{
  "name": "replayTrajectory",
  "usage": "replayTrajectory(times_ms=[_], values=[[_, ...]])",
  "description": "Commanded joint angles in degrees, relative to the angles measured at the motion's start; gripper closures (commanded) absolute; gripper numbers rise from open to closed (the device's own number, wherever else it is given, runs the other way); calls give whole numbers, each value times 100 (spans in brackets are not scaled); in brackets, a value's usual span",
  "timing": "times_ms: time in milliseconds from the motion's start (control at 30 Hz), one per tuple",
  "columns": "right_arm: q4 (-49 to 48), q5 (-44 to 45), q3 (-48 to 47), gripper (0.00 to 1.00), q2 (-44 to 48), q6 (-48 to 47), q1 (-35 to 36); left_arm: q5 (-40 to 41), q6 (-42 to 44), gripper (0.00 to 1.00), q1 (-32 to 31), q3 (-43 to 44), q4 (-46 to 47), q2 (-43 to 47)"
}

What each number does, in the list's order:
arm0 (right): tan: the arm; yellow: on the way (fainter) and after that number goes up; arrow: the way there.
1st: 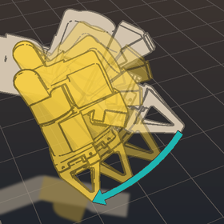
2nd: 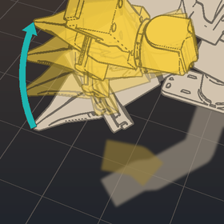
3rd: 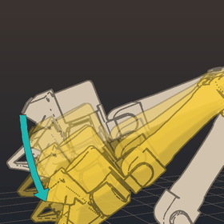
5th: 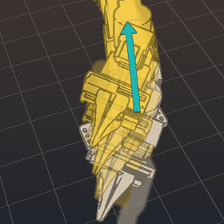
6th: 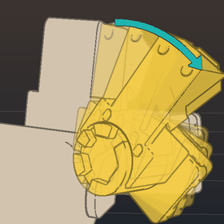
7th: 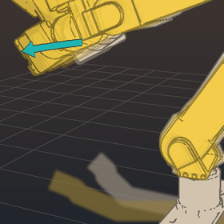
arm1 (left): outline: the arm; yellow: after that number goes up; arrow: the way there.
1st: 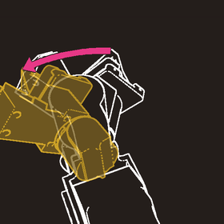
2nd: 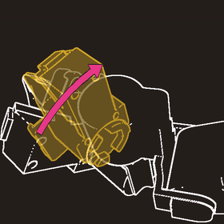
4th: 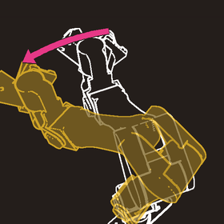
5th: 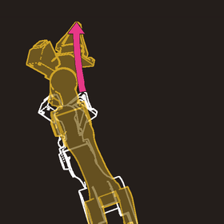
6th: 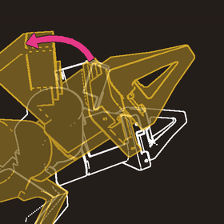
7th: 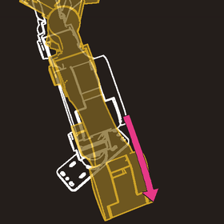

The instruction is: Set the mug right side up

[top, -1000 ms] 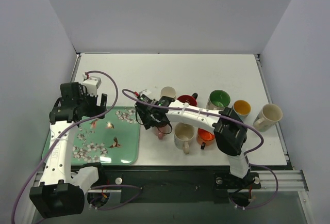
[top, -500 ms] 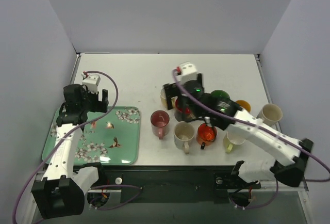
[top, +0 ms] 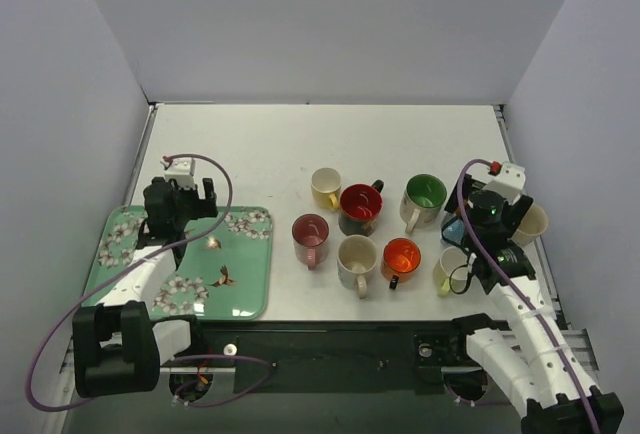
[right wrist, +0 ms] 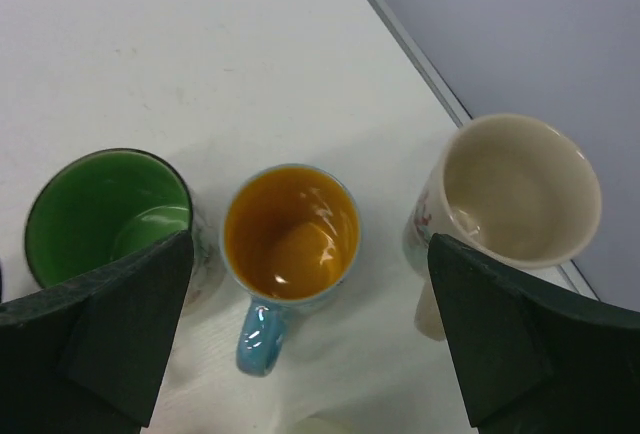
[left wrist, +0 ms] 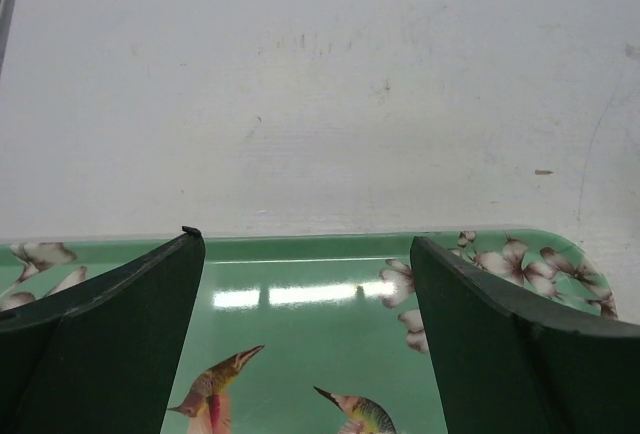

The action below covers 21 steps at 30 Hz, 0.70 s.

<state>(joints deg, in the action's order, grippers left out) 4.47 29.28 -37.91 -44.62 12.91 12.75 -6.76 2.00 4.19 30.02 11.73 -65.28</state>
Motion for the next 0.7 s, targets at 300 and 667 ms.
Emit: replayTrajectory(times_ms=[300,667], values=[[-3179,728,2629,1,885,-122,-405,501,-710,5,-58,-1226,2360,235],[-3216,562,2658,1,894,-122,-414,273,-604,5,-58,-1367,2379,428]])
